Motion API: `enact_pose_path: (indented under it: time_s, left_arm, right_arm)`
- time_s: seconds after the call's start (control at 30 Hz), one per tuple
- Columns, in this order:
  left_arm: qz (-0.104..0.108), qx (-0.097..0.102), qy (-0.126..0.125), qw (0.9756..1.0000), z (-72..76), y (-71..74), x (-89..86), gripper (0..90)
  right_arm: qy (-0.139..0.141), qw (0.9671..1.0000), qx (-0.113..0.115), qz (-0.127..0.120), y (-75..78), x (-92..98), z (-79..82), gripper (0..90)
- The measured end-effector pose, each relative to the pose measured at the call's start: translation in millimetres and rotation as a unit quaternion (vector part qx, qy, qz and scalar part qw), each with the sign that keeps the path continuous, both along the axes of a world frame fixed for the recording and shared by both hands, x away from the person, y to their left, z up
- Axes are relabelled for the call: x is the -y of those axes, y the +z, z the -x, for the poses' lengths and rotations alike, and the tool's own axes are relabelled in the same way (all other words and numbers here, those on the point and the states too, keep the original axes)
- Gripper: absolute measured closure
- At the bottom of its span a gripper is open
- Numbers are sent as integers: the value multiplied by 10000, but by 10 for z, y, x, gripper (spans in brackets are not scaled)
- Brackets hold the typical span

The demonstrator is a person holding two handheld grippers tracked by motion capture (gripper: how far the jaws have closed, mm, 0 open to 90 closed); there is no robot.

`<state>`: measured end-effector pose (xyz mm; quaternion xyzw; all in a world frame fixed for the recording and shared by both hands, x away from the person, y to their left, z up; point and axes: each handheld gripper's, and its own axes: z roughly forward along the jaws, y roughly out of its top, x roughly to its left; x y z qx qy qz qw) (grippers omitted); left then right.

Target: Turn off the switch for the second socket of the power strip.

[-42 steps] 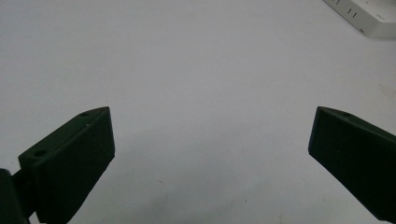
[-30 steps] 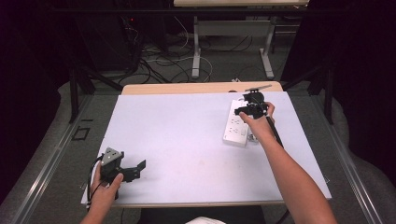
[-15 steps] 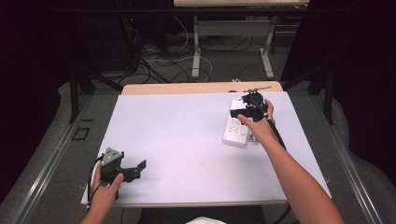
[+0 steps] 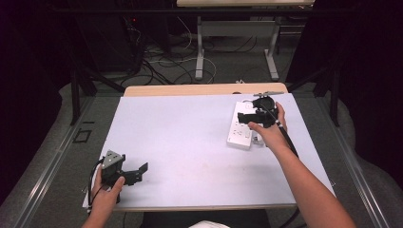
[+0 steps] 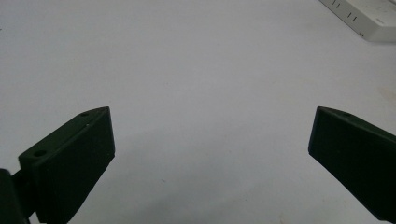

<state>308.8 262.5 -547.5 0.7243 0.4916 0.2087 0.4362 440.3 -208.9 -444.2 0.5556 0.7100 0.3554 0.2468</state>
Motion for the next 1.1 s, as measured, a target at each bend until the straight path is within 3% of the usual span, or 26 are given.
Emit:
enact_pose_path:
  time_s: [0.3,0.6,0.83,1.1]
  left_arm:
    - [-19,5,7,10000,3,-1,18,5]
    - [-16,-1,18,10000,3,-1,11,5]
    - [-12,-4,16,10000,3,-1,12,5]
    - [-17,1,17,10000,3,-3,14,5]
  right_arm:
    - [158,9995,252,-59,-30,253,313,0]
    - [291,9986,433,-126,-194,494,640,0]
    - [378,9977,554,-1,-394,600,839,0]
    - [275,9984,492,96,-687,768,894,0]
